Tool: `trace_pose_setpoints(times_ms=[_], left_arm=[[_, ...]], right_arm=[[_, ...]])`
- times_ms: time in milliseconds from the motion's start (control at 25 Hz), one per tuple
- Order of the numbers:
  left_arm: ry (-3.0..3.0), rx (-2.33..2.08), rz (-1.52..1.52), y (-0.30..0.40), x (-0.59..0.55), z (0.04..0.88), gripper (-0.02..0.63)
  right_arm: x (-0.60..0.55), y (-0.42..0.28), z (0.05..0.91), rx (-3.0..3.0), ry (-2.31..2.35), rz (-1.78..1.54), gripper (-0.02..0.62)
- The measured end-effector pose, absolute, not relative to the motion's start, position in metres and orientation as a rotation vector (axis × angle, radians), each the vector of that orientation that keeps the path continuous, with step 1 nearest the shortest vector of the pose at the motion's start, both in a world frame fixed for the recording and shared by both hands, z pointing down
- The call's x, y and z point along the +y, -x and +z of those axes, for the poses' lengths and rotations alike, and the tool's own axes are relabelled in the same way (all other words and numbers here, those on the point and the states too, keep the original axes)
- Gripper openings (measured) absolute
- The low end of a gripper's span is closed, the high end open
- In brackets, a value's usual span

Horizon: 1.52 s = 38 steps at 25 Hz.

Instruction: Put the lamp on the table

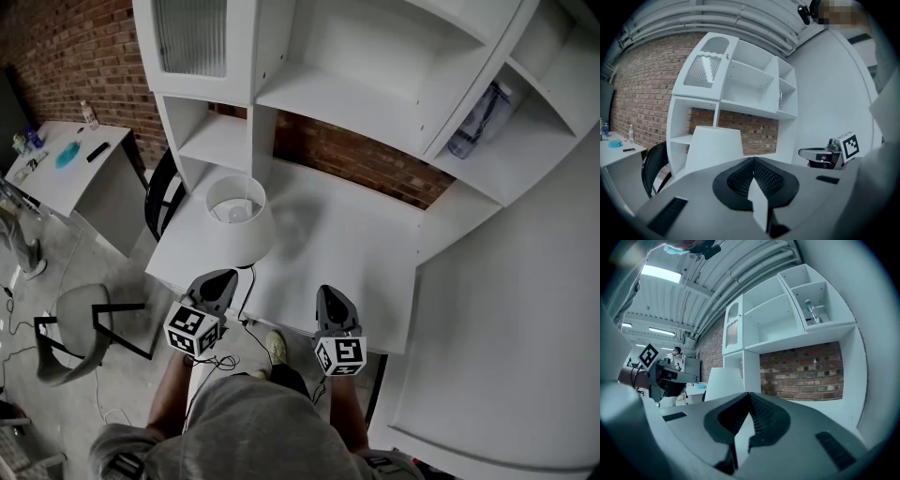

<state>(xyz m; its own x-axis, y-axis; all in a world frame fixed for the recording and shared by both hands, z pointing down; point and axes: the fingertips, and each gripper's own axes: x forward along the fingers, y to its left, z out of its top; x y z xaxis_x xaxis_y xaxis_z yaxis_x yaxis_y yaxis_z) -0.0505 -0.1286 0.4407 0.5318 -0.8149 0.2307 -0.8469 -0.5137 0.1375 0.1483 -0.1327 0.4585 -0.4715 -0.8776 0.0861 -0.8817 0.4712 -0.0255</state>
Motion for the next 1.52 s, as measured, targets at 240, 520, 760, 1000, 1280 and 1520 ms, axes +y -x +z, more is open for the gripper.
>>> trace_pose_setpoints(times_ms=[240, 520, 760, 1000, 1280, 1520], left_arm=[[-2.532, -1.402, 0.206, 0.053, -0.127, 0.444, 0.005], [-2.522, -1.398, 0.215, 0.056, -0.128, 0.445, 0.005], [-2.520, -1.415, 0.213, 0.059, -0.128, 0.447, 0.005], [-2.517, -1.409, 0.220, 0.058, -0.128, 0.449, 0.005], [-2.514, -1.411, 0.217, 0.056, -0.130, 0.451, 0.005], [-2.504, -1.395, 0.238, 0.056, -0.129, 0.453, 0.005]], right_arm=[[-0.130, -0.149, 0.459, -2.649, -1.576, 0.122, 0.023], [-0.131, -0.143, 0.461, -2.657, -1.541, 0.112, 0.023], [-0.131, -0.142, 0.462, -2.663, -1.537, 0.117, 0.023], [-0.132, -0.144, 0.462, -2.659, -1.541, 0.112, 0.023], [-0.132, -0.145, 0.464, -2.662, -1.535, 0.114, 0.023], [-0.133, -0.145, 0.464, -2.662, -1.536, 0.122, 0.023]])
